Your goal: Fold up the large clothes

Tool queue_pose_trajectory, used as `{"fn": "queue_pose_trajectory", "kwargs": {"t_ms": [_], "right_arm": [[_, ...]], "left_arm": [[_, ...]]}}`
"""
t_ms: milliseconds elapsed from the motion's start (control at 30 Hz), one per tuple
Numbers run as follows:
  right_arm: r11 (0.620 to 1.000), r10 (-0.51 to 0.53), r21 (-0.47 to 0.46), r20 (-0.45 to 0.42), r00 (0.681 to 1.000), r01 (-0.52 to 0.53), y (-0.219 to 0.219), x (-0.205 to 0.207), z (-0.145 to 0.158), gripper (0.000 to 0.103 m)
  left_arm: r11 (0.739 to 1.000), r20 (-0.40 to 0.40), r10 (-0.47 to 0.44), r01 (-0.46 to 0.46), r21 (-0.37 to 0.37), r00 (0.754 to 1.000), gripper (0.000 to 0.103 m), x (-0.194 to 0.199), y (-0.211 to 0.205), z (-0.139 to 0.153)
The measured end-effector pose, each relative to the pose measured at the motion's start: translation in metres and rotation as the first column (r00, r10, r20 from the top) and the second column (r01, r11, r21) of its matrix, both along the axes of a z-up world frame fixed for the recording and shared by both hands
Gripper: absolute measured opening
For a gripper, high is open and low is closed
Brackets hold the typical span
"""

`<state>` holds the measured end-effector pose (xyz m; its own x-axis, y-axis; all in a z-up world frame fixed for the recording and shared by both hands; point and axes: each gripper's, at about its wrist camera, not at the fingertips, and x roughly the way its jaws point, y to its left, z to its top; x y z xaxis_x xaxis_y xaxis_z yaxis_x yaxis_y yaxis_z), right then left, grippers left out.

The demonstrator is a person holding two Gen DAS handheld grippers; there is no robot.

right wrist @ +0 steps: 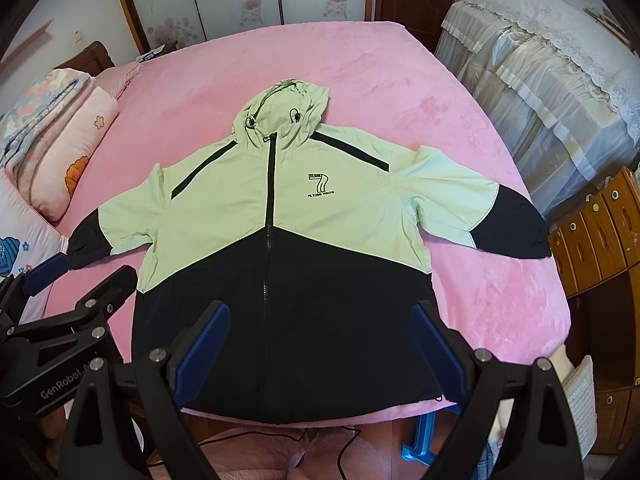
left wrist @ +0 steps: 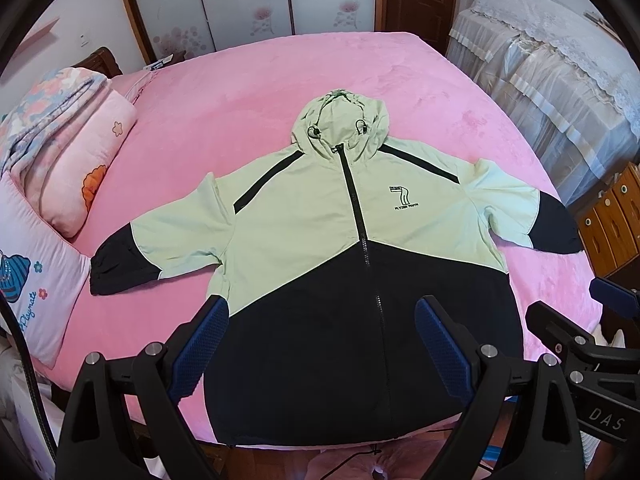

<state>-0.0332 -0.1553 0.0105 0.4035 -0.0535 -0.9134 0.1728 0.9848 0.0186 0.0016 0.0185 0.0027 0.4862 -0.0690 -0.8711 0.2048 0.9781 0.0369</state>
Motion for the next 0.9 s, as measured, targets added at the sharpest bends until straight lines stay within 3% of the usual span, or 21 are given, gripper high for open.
{"fn": "queue_pose_trajectory", "kwargs": {"t_ms": [900], "right_arm": [[0.999,-0.032,0.011,0.006,0.999,0.032,-0.0001,-0.0054,0.0003,0.092]], "left_arm": [[0.999,0.004,-0.038,0.038,-0.001,0.999,0.094,-0.0006,0.0019,0.0033]]}}
